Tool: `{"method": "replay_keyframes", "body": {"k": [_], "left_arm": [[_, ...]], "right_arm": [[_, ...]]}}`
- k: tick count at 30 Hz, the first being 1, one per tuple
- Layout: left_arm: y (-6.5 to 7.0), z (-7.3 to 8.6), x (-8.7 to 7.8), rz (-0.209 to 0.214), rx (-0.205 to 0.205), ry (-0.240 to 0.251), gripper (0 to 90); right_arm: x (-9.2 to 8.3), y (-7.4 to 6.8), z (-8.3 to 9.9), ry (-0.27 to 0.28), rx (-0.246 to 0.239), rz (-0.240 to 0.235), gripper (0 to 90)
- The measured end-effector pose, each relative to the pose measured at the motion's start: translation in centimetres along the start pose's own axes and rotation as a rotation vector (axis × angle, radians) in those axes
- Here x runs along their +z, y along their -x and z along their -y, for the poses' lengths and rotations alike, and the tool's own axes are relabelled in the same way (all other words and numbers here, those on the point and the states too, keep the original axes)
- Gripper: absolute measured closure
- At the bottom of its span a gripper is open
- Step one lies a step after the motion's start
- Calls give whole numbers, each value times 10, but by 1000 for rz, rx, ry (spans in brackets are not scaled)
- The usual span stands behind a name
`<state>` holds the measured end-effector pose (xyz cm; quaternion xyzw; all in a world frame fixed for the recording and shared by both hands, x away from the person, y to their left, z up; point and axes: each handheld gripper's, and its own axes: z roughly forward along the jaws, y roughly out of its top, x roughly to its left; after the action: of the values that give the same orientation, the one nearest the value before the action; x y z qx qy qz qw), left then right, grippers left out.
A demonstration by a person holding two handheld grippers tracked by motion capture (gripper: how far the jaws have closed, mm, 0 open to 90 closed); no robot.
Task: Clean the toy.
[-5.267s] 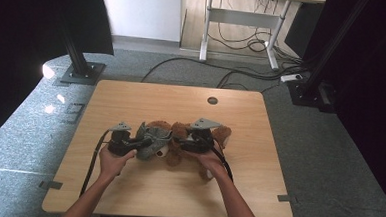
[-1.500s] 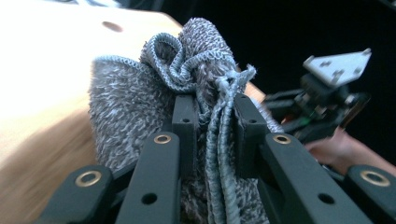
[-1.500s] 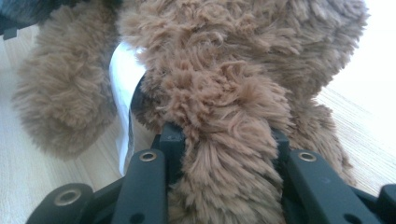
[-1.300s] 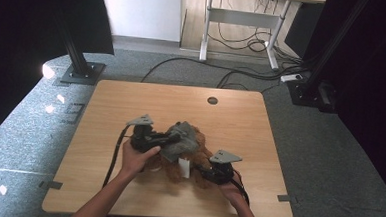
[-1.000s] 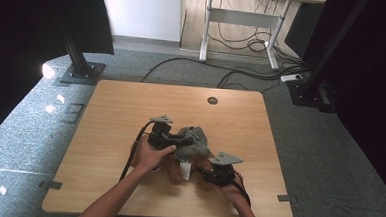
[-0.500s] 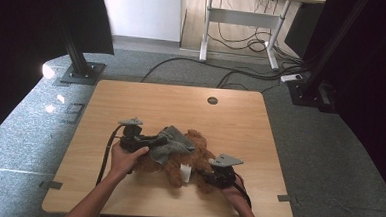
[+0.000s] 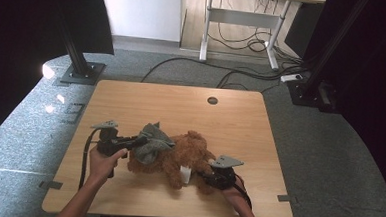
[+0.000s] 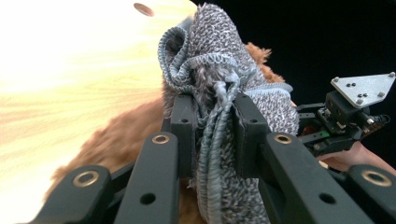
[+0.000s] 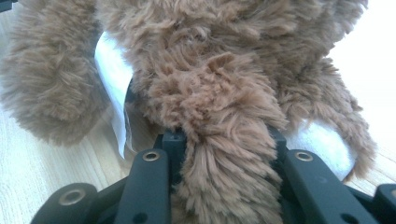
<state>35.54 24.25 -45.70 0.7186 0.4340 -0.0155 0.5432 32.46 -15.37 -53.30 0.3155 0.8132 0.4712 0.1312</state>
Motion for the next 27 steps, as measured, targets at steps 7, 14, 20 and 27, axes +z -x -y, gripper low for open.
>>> {"method": "replay_keyframes", "body": {"k": [7,14,20,27], "left_arm": [[-13,14,-16,-22,-29,7,731],[-16,26,-22,-2,-49,8,731],[-5,13,-22,14,-22,28,728],[17,-24,6,41,36,15,728]], "right_arm": [[0,-1,1,-2,3,-5,649],[-1,-2,3,-6,5,-22,650],[0,-1,3,-10,2,-14,653],[1,-1,3,-2,-16,-10,654]]}}
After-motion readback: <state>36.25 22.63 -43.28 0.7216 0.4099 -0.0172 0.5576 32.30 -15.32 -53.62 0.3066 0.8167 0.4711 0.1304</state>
